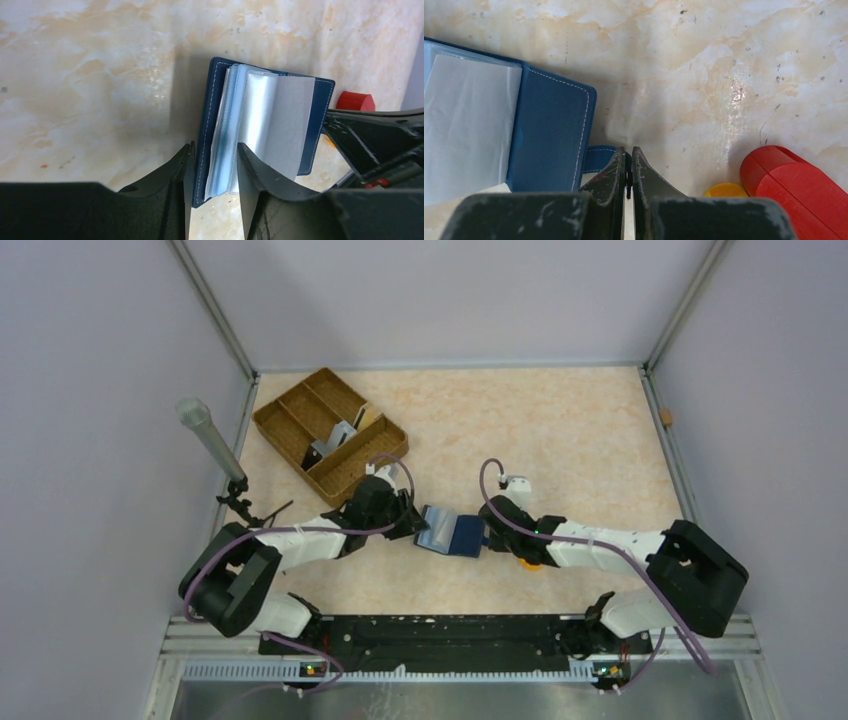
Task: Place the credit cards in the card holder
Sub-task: Open the card holder at the center of the board.
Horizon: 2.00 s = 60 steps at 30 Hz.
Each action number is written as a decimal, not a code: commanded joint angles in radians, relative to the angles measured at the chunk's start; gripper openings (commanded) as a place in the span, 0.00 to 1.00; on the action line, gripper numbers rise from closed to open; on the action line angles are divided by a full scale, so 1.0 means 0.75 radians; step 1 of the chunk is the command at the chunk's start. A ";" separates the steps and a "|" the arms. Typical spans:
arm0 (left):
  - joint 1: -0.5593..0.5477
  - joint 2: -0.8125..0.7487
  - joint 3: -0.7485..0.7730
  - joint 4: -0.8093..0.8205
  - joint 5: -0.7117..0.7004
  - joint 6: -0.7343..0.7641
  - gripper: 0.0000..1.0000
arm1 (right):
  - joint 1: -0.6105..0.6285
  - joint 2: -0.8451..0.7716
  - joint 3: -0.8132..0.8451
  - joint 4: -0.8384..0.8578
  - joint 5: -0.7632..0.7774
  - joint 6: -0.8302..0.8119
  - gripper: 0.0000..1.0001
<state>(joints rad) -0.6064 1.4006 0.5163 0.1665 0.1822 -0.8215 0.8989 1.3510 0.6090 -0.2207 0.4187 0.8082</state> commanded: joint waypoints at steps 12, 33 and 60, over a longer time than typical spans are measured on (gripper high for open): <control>0.003 0.062 -0.027 0.250 0.188 -0.061 0.00 | -0.049 0.092 -0.055 0.146 -0.007 0.003 0.00; -0.132 -0.266 0.207 -0.499 -0.333 0.047 0.00 | 0.051 -0.289 0.237 0.133 -0.169 -0.125 0.46; -0.151 -0.303 0.098 -0.389 -0.328 -0.055 0.00 | 0.082 0.360 0.090 0.719 -0.394 0.296 0.12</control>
<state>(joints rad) -0.7155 1.2129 0.6155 -0.1719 -0.0460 -0.8459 0.9676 1.6135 0.7219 0.3065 0.0711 0.9878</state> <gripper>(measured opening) 0.016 0.127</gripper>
